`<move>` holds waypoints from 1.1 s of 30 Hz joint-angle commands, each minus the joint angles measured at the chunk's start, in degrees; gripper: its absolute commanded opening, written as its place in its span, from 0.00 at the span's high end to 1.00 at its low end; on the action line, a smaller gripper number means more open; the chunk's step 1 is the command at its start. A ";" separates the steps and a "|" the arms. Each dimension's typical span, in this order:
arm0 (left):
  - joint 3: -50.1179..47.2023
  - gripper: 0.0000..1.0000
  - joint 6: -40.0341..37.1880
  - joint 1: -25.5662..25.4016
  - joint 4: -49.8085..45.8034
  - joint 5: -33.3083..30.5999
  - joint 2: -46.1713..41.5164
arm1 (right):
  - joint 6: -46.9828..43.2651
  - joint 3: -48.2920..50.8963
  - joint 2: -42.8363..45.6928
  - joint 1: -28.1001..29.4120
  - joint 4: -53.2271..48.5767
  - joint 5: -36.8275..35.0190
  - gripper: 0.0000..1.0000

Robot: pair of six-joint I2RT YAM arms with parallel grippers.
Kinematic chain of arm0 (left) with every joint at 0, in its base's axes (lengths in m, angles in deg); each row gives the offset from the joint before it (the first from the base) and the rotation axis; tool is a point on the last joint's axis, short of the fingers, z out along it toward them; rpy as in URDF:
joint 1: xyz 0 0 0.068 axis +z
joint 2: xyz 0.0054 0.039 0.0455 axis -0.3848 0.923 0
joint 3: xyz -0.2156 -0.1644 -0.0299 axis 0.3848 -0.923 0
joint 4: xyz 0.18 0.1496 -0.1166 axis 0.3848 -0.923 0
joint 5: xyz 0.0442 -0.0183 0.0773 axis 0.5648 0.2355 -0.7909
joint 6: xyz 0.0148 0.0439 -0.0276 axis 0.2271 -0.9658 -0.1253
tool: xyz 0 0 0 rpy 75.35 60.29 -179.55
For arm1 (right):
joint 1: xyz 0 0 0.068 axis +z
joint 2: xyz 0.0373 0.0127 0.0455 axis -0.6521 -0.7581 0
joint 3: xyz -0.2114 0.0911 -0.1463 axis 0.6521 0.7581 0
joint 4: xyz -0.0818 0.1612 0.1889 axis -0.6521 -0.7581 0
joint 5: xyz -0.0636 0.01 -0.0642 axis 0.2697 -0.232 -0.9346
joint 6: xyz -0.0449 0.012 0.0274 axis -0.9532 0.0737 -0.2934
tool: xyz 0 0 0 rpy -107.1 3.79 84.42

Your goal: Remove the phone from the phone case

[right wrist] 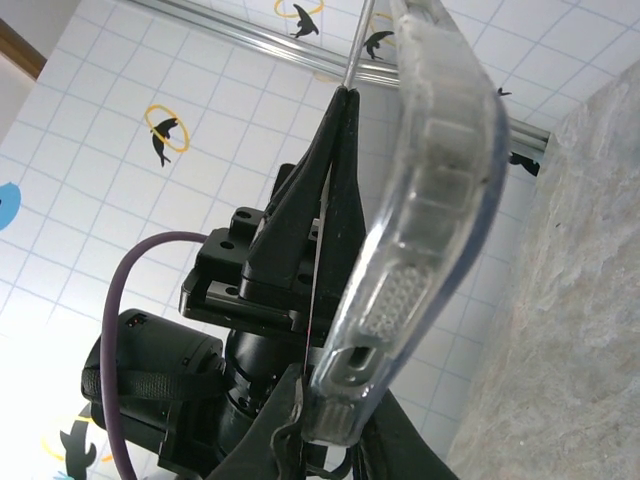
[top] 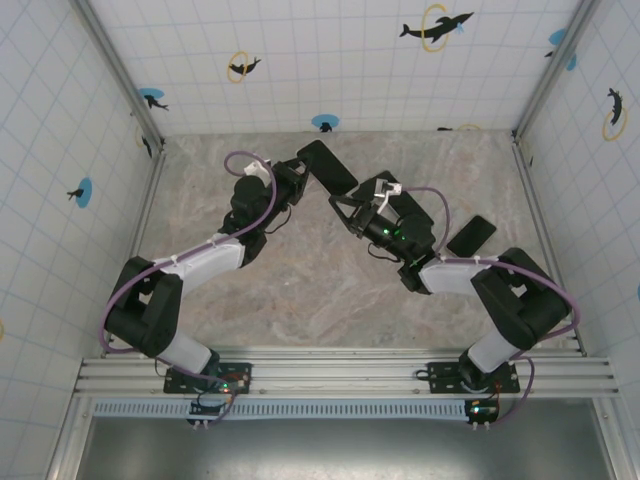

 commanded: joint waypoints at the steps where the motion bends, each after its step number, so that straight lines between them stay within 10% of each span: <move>1: 1.98 1.00 4.85 -0.35 3.28 2.17 -0.60 | -7.35 -0.75 1.56 -0.51 -2.93 1.14 0.96; 11: 5.81 1.00 14.64 -0.43 3.98 9.81 -1.35 | -27.24 0.33 7.68 -2.63 -17.13 2.98 1.00; 24: 9.37 1.00 7.56 0.02 -1.32 15.14 -3.58 | -36.33 -2.31 11.15 -5.40 -27.38 2.56 1.00; 33: 12.44 1.00 -15.99 5.30 -3.63 27.35 -1.37 | -43.79 -2.13 16.43 -9.82 -32.88 14.59 0.54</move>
